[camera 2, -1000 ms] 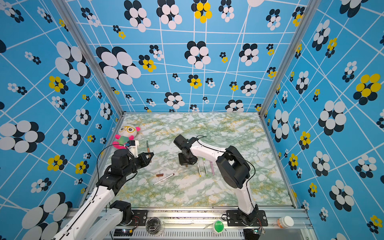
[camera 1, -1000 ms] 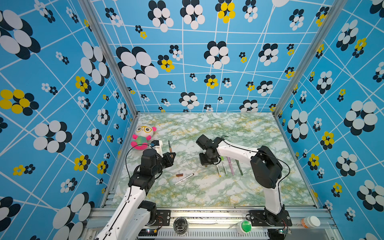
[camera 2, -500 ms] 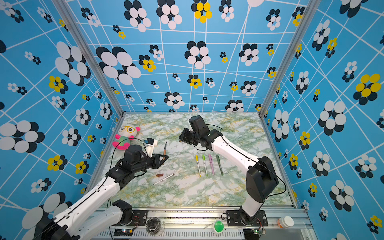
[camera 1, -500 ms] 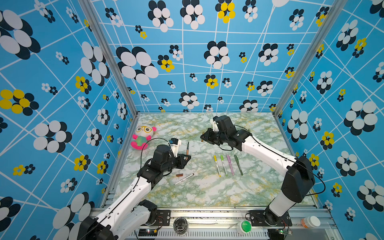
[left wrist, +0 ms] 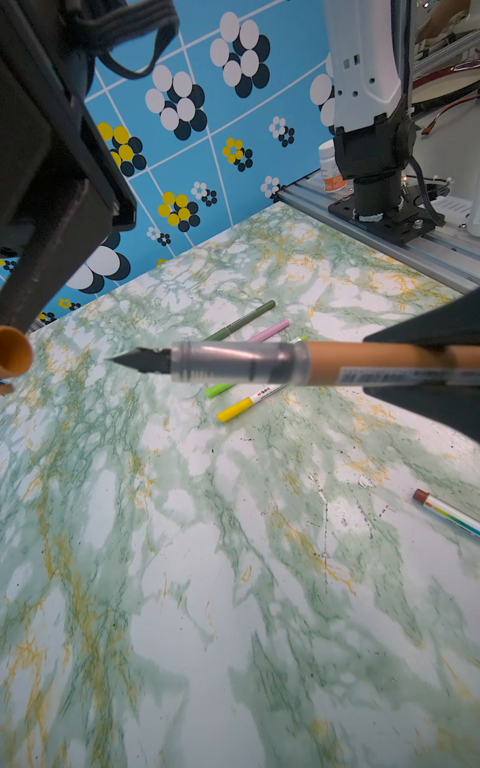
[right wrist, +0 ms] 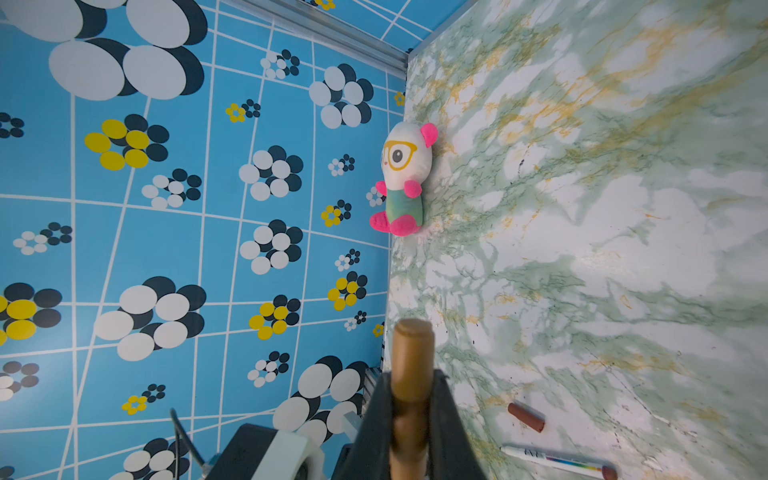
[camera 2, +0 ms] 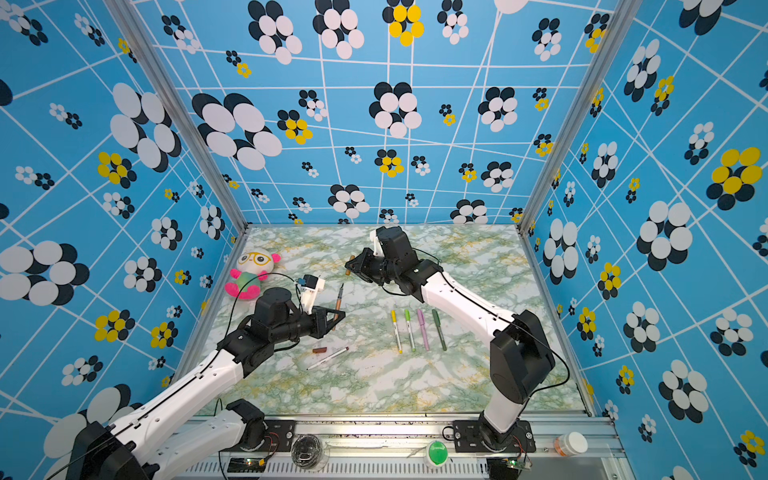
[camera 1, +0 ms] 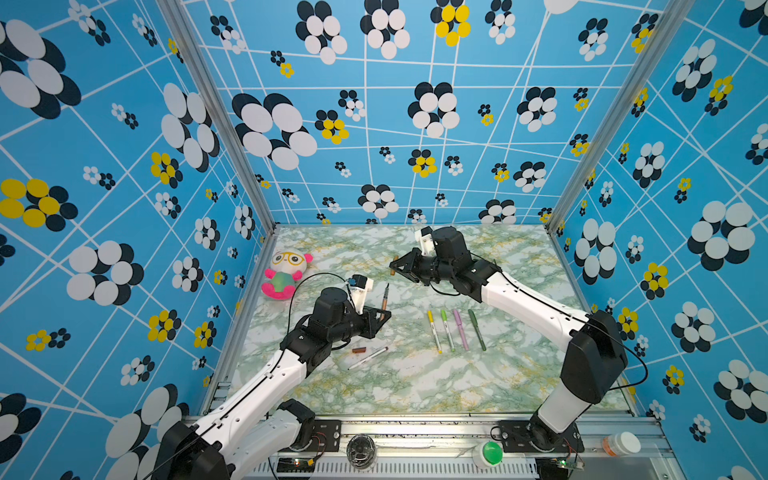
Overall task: Insert the pens into the pen caps
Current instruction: 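Bring the tan cap over the nib held by the left gripper, then push the tan cap down onto the pen nib with the right gripper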
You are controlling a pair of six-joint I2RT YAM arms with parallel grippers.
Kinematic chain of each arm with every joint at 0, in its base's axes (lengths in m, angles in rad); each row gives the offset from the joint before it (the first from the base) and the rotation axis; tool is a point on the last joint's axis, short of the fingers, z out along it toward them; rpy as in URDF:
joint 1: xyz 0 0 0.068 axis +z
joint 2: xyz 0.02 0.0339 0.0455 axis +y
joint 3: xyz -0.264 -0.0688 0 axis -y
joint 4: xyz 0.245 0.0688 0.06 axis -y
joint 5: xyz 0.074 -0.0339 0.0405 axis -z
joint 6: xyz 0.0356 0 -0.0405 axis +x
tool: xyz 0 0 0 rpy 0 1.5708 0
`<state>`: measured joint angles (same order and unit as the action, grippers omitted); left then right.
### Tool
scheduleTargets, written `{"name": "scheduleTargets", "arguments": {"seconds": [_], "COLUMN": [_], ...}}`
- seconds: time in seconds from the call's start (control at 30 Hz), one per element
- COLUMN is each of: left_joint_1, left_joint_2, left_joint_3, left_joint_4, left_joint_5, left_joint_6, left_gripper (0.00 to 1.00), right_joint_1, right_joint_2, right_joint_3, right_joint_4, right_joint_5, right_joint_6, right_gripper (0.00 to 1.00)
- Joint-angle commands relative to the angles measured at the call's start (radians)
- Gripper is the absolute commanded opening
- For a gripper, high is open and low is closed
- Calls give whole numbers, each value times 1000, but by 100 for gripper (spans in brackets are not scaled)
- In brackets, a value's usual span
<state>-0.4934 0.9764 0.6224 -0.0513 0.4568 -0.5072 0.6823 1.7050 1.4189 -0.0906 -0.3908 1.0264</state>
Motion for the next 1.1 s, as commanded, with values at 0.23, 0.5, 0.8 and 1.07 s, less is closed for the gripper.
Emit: {"name": "scheduleTargets", "arguments": {"seconds": [0.23,0.5,0.8,1.07], "left_joint_1": [-10,-10,-10,-10], "left_joint_2": [-8,-2,1,-7], "left_joint_3": [23,18,15,22], "left_joint_4": [33,43,51,51], "left_joint_5": [-32,-46,-59,-66], "left_joint_6": [8,0,-10,-13], "left_gripper": [0,0,0,0], "right_joint_1": [25,38,59,106], "right_joint_2": [30,30,36,41], "right_joint_3": [-20,-19,-12,35], "right_joint_4": [26,19,-3,-125], "right_joint_5": [-36,-43,-47,2], "right_joint_6": [9,-3,-34,-167], "right_gripper": [0,0,0,0]}}
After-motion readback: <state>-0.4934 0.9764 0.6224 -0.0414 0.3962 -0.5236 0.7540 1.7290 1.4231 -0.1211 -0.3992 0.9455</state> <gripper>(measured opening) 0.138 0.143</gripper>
